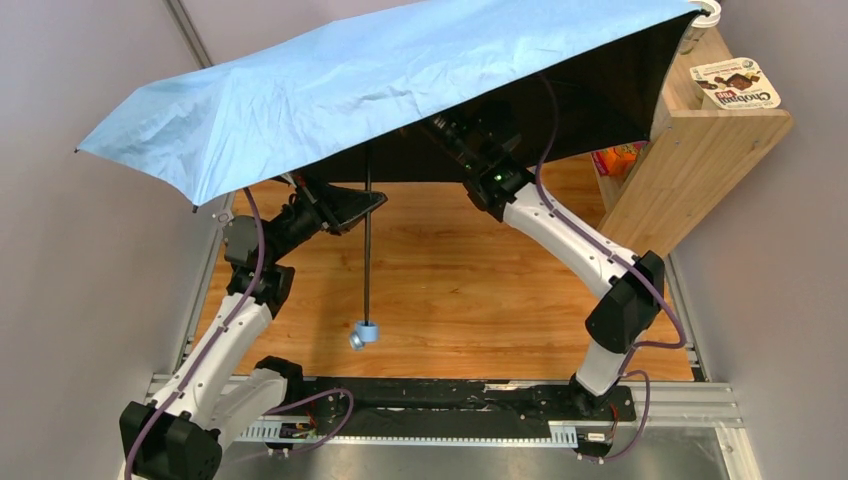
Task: Put away the umbrella
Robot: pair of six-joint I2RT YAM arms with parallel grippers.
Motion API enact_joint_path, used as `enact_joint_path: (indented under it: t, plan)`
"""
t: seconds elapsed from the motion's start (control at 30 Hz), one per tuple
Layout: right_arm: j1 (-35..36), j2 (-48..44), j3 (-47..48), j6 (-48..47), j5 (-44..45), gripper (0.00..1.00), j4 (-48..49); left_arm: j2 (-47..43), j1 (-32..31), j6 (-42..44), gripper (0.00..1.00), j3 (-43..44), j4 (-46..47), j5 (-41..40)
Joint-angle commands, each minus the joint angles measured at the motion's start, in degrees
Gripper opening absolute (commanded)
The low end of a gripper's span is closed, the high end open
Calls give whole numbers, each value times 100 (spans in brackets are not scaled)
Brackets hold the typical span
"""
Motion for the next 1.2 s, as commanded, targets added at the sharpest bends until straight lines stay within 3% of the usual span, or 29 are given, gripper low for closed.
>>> enact_joint_path:
  t: [0.0, 0.33, 0.43, 0.7, 0.83, 1.17]
  plan:
    - [-12, -605, -774, -694, 270, 50, -245, -176, -45, 192, 0, 245, 786, 218]
    - [-12, -1389, -1727, -1311, 561, 53, -623, -79, -45, 113, 0, 166, 988, 200]
    - [-21, -1197, -1499, -1241, 527, 54, -685, -88, -45, 78, 0, 175, 988, 200]
    - [-30, -660, -1067, -607, -133, 49, 238, -115, -45, 8, 0, 184, 997, 200]
    - [-64, -695, -1252, -362, -27, 53, 589, -106, -45, -1, 0, 210, 997, 218]
    - [-100, 8, -207, -98, 16, 48, 238, -97, -45, -98, 0, 272, 1050, 262]
